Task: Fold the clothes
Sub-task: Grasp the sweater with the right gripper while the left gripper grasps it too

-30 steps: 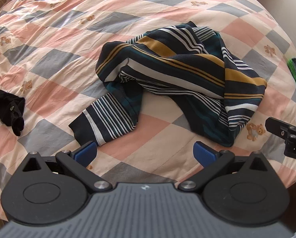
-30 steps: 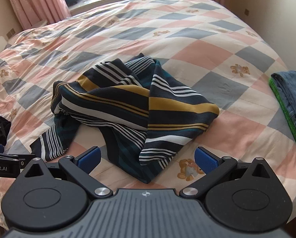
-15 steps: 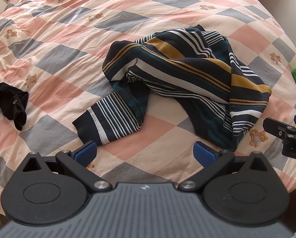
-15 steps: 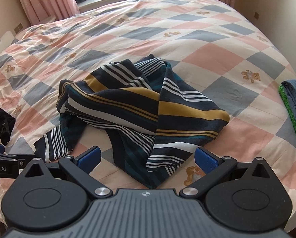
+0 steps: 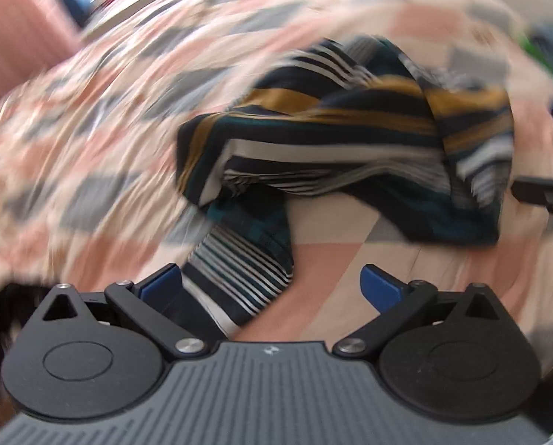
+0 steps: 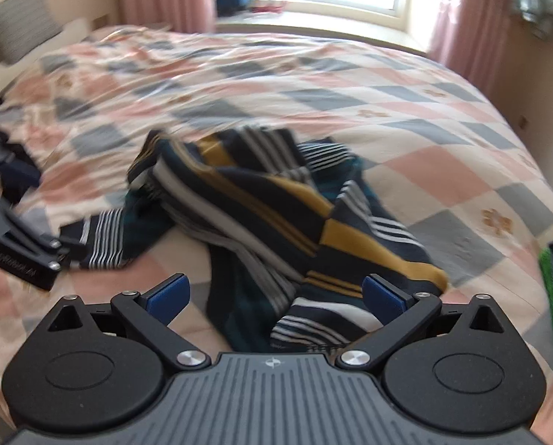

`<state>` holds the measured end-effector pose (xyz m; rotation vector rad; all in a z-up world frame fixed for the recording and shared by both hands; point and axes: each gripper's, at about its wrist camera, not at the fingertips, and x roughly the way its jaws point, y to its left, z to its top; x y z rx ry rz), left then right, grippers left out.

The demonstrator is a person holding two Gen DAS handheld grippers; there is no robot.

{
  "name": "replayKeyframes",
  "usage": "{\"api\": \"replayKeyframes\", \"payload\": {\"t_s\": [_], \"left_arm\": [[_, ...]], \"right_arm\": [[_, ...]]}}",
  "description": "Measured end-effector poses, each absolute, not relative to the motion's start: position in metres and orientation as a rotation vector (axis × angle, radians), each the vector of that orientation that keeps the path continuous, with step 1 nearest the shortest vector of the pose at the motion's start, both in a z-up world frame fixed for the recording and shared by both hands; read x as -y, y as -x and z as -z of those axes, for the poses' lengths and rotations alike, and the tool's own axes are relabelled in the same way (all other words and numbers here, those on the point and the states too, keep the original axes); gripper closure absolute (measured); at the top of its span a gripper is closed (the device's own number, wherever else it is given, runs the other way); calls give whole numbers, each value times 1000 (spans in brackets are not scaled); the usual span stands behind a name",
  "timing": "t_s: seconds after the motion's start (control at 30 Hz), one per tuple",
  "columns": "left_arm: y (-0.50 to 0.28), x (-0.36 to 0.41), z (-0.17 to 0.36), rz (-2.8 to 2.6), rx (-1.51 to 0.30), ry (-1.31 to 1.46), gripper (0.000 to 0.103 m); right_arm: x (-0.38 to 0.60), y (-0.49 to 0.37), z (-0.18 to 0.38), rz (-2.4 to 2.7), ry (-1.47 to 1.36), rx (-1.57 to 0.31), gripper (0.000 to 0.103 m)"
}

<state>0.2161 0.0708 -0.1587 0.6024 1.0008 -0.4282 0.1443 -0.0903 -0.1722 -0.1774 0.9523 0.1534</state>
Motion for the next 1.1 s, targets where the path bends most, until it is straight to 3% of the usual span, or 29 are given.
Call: {"api": "replayKeyframes", "payload": {"t_s": [0.13,0.23,0.43,0.5,0.77,1.1], "left_arm": [[-210,-54,198,543,-860,-879,14],[-209,-48,229,606,-759,-1037,25],[-207,-46,274,727,-510,-1339,41],[-205,-49,290,760,-411,-1462,46],[-218,-62,335,814,-12,-1835,42],[-242,-92,374,844,215,-2001,41]], "right_arm": [[71,-143,209,-263,315,-987,35],[54,-142,236,-320,428,-986,39],[53,-145,277,-364,613,-1004,57],[54,-141,285,-391,715,-995,58],[71,-142,294,-342,895,-922,57],[84,-125,298,-564,1036,-897,55]]}}
